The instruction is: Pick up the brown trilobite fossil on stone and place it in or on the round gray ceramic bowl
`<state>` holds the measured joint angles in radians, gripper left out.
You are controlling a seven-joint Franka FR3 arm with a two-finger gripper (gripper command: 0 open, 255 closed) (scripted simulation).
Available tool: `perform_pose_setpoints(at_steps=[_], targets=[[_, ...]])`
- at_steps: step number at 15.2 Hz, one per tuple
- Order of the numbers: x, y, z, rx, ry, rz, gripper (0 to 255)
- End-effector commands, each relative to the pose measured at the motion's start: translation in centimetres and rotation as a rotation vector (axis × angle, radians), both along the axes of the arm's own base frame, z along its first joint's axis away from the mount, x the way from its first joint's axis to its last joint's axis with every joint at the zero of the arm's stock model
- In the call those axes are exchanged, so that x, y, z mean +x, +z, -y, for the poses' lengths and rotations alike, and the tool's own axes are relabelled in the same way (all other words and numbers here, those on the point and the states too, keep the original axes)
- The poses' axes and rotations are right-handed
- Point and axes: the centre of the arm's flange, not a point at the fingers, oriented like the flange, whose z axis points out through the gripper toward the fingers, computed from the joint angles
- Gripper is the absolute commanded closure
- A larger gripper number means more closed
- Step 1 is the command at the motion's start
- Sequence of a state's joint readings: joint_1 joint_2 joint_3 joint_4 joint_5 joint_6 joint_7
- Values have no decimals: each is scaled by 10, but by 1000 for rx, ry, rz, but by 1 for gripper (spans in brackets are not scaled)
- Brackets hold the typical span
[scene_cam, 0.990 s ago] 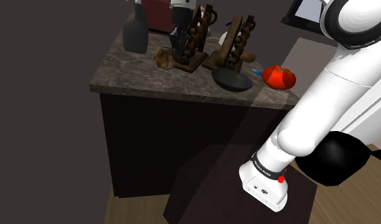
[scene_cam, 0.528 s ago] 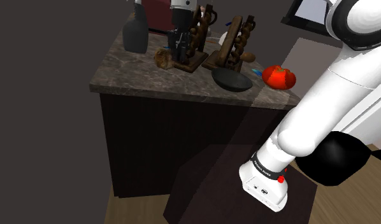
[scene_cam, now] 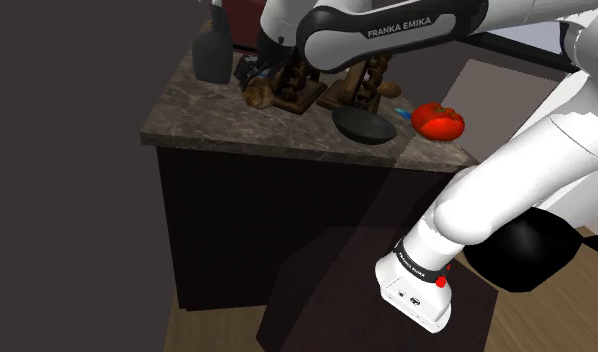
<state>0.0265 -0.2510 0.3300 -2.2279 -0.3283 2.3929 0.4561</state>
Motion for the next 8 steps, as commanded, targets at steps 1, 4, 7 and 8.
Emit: perform_pose_setpoints(at_steps=[1,4,7,8], targets=[[4,-9,2,-2,-2,13,0],[14,-25,4,-2,-2,13,0],[14,-25,4,-2,-2,13,0],[14,-25,4,-2,-2,13,0]])
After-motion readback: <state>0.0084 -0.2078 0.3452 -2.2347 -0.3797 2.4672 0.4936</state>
